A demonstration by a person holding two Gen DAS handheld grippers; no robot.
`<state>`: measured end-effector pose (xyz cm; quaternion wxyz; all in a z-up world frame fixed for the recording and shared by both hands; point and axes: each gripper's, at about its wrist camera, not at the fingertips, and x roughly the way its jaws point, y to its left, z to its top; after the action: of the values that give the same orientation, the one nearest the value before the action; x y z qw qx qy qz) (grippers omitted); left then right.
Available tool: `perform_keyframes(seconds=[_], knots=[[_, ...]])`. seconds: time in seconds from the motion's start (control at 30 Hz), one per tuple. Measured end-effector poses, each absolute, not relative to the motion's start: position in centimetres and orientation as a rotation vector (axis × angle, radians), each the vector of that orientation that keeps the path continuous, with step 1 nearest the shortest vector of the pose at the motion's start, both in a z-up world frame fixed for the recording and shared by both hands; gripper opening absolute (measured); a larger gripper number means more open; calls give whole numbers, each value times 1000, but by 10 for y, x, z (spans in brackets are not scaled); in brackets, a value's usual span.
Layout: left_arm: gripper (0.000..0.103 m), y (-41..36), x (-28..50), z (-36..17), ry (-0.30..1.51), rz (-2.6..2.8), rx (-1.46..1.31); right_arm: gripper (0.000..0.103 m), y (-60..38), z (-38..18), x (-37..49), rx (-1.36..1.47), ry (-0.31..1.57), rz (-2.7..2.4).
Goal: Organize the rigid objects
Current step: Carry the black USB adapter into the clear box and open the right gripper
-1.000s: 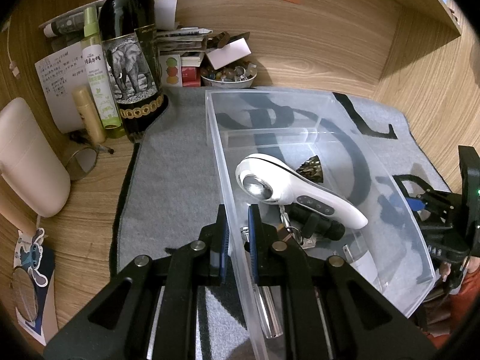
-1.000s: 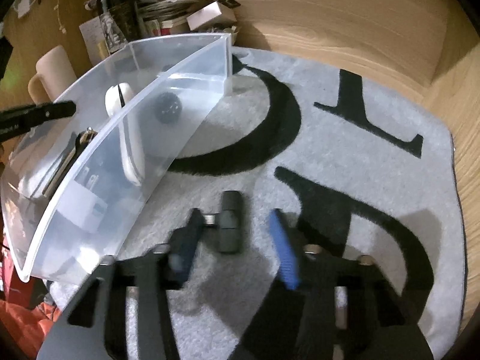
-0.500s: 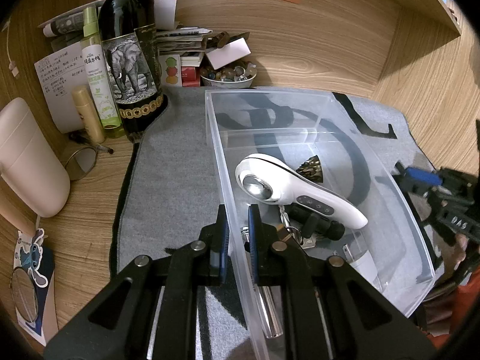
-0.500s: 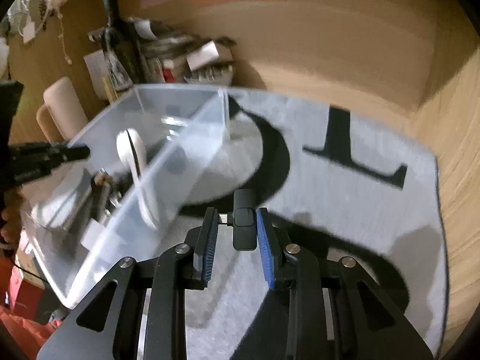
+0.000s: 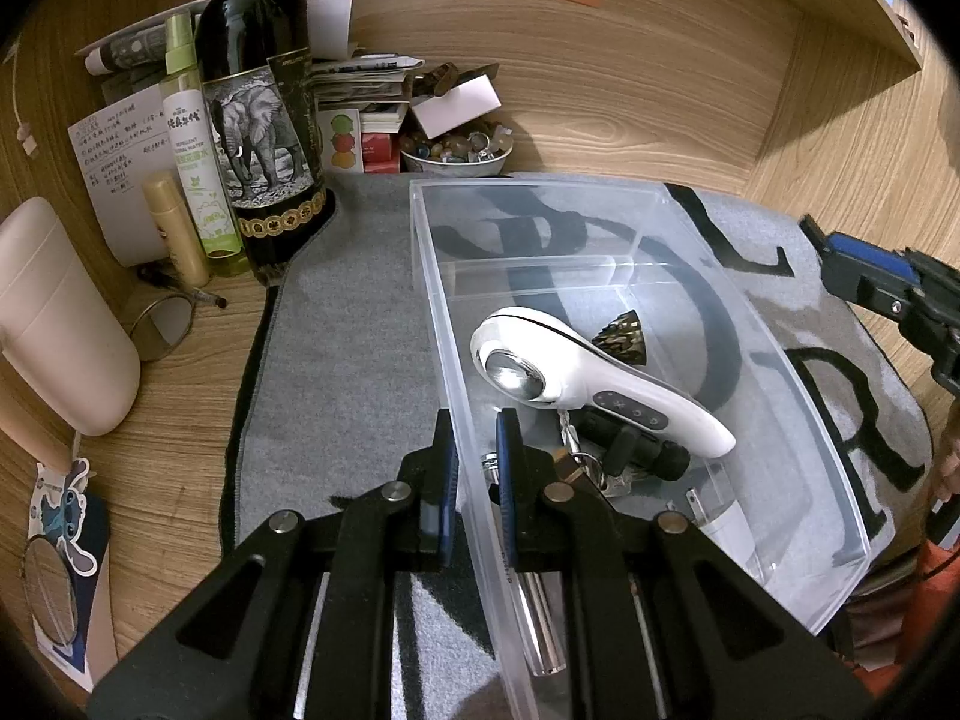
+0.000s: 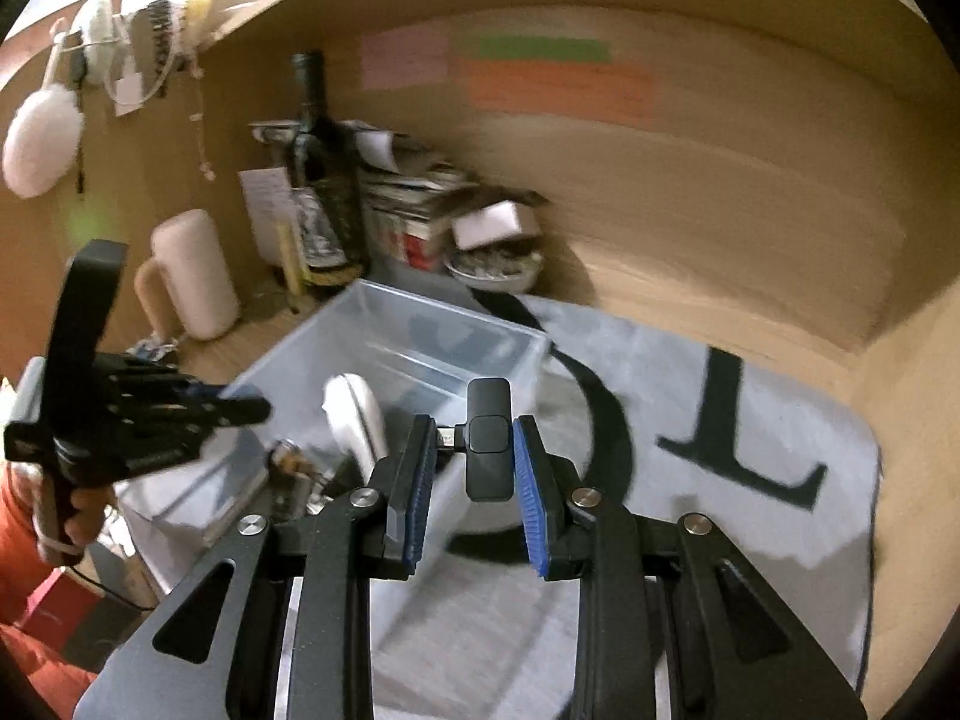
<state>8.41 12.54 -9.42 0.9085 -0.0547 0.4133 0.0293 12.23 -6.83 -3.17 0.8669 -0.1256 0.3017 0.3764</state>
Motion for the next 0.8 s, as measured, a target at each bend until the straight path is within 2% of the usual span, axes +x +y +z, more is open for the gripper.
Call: perform_keyframes(seconds=[0.17, 0.47, 0.7, 0.77, 0.8], knots=[[11, 125, 84, -94, 853, 60, -113, 24, -37, -40, 114, -312, 650, 859], [11, 125, 84, -94, 852, 59, -116, 24, 1, -83, 112, -455, 802, 917], [11, 126, 85, -95, 853, 54, -123, 24, 1, -86, 116, -448, 841, 922], [11, 126, 85, -95, 856, 52, -126, 25, 0, -84, 116, -443, 839, 917], [11, 127, 86, -96, 860, 51, -127, 29, 0, -83, 117, -439, 836, 915]])
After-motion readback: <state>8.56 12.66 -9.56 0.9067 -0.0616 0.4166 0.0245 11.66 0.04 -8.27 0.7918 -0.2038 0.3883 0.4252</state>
